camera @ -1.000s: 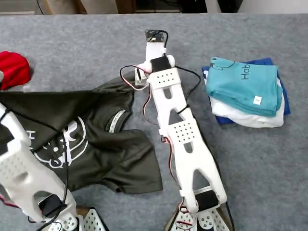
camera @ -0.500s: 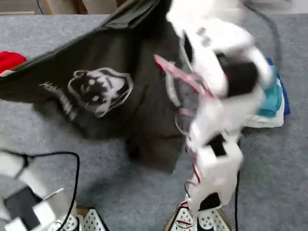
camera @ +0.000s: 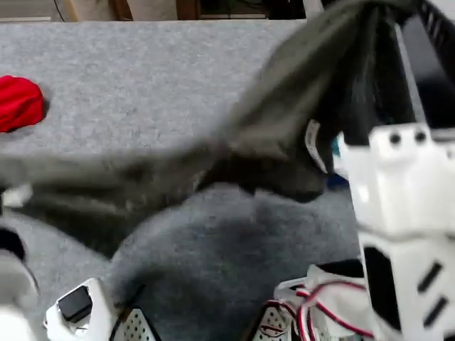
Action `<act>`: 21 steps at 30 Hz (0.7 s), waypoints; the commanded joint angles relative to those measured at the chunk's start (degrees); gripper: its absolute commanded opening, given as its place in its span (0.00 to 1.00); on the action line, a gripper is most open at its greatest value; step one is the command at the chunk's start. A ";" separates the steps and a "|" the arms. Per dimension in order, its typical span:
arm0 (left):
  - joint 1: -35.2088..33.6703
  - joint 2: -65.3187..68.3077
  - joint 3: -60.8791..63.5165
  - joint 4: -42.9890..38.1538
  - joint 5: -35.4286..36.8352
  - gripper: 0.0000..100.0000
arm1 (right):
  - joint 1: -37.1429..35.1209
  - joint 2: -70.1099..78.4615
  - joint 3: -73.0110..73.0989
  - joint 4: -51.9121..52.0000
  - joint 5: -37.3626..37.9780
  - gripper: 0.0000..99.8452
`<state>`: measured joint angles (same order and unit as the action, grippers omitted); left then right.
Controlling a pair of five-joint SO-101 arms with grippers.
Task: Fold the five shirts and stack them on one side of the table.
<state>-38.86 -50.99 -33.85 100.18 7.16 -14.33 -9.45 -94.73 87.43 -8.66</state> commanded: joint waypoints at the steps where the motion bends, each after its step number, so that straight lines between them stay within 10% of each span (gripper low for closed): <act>1: -0.26 -2.95 0.53 0.70 -0.70 0.02 | 0.84 -1.80 -0.40 2.90 0.79 0.00; 16: -0.18 -6.20 4.22 0.26 -2.64 0.02 | 0.40 0.13 9.10 10.02 0.79 0.00; 21: -0.18 -1.80 20.04 -12.40 -2.55 0.02 | -2.33 7.08 17.10 4.31 0.79 0.00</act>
<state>-38.86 -56.44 -22.51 96.04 4.70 -15.56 -5.41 -81.01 96.13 -8.22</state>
